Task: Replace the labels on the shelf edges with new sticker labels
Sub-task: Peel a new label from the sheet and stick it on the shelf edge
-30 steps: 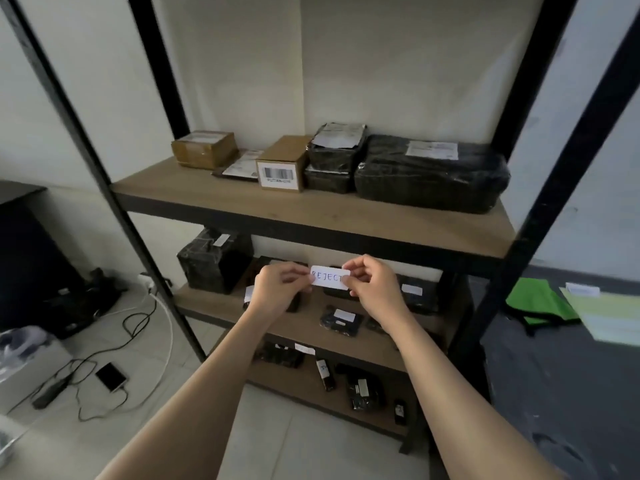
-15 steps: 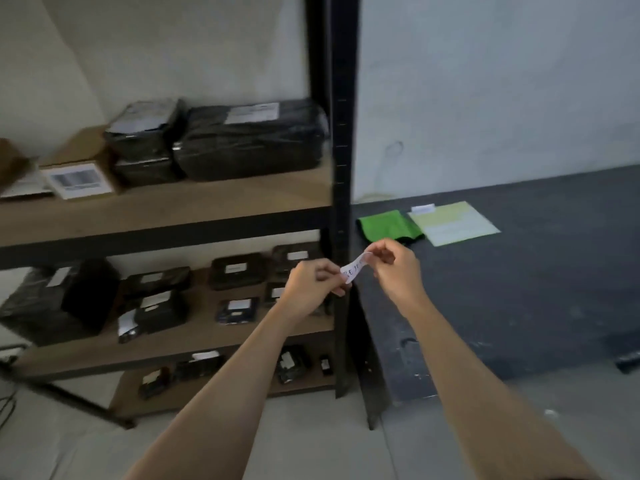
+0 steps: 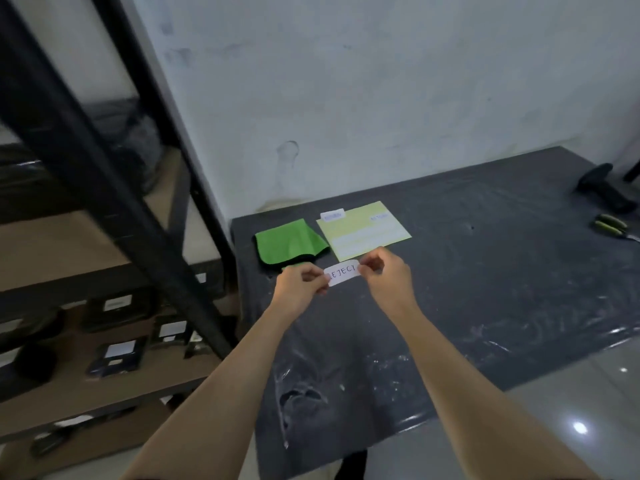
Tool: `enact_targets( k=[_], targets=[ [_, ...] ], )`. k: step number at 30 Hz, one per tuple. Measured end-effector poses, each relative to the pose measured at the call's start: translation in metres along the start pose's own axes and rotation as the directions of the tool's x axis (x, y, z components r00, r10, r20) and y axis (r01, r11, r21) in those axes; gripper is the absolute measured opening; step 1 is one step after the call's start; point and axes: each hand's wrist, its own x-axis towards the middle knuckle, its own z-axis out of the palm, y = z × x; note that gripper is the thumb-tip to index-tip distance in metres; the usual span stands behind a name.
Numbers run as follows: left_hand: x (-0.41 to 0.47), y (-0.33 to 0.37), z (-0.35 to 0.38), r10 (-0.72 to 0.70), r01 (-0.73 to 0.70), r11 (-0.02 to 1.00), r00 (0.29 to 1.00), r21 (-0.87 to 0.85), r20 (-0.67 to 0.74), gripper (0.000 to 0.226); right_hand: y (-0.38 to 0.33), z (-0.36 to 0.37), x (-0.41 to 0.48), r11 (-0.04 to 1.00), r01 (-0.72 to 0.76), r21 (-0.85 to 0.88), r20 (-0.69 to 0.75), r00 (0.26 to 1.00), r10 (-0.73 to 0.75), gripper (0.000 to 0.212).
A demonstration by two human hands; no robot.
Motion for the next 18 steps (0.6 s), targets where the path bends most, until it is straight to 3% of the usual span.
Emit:
enact_targets(
  k=[4, 6, 8, 12, 18],
  targets=[
    [0.068, -0.007, 0.037, -0.072, 0.071, 0.997, 0.997, -0.036, -0.041, 0.003, 0.037, -0.005, 0.061, 0.996, -0.088, 0.006, 0.018, 0.996, 0.087, 0.006],
    [0.110, -0.012, 0.056, -0.118, 0.113, 0.992, 0.990, -0.065, -0.084, 0.012, 0.059, -0.005, 0.101, 0.992, -0.130, 0.001, 0.037, 0.991, 0.130, 0.007],
    [0.152, -0.018, 0.073, -0.141, 0.136, 0.989, 0.984, -0.059, -0.110, 0.006, 0.083, -0.002, 0.141, 0.987, -0.162, -0.005, 0.064, 0.985, 0.162, 0.009],
    [0.223, -0.025, 0.099, -0.164, 0.175, 0.983, 0.969, 0.046, -0.186, 0.005, 0.126, 0.007, 0.205, 0.980, -0.181, -0.079, 0.109, 0.976, 0.189, 0.011],
    [0.285, -0.030, 0.120, -0.184, 0.224, 0.949, 0.965, 0.223, -0.187, 0.008, 0.167, 0.011, 0.270, 0.976, -0.113, -0.187, 0.013, 0.993, 0.117, 0.016]
  ],
)
